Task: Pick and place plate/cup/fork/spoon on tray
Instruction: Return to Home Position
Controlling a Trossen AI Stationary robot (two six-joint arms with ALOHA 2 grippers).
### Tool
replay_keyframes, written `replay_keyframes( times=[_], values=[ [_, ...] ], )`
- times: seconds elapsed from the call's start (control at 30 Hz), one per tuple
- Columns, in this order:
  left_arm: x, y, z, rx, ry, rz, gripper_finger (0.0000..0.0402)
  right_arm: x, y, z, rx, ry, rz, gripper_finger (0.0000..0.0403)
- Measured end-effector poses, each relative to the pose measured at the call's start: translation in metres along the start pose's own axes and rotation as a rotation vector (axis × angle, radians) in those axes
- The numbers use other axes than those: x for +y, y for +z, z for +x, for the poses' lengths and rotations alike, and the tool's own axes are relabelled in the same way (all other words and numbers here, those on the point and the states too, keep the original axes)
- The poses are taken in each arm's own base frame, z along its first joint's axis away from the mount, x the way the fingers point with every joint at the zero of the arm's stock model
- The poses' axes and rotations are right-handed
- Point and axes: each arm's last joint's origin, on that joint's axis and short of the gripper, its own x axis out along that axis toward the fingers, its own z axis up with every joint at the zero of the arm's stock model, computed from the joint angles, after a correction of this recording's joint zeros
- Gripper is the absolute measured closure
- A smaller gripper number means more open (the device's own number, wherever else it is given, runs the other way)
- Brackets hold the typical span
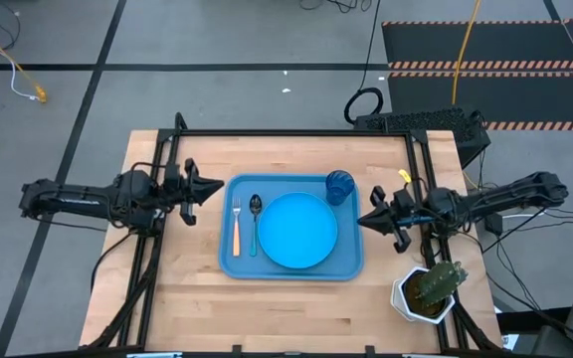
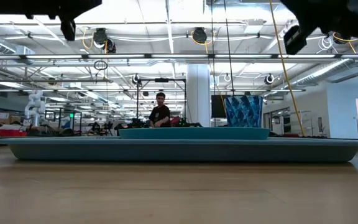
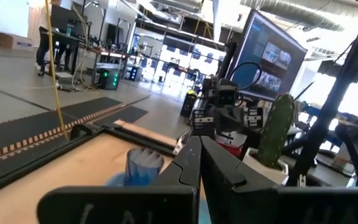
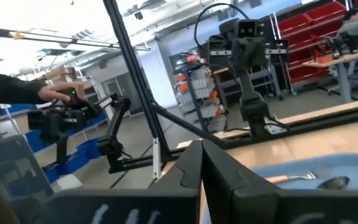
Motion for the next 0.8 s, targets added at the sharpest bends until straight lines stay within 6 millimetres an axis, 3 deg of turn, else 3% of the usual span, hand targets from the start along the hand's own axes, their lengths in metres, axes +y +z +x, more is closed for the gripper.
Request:
replay_keyframes(
  times=[0.3, 0.8],
  values=[
    [0.012, -0.032, -0.015, 0.037, 0.010, 0.007, 0.0394, -0.012, -0.029, -0.014, 0.038, -0.026, 0.001, 0.0403],
    [0.031, -0.088, -0.033, 0.077, 0.022, 0.015, 0.0394, -0.023, -0.028, -0.016, 0.016, -0.102, -0.011, 0.0403]
  ],
)
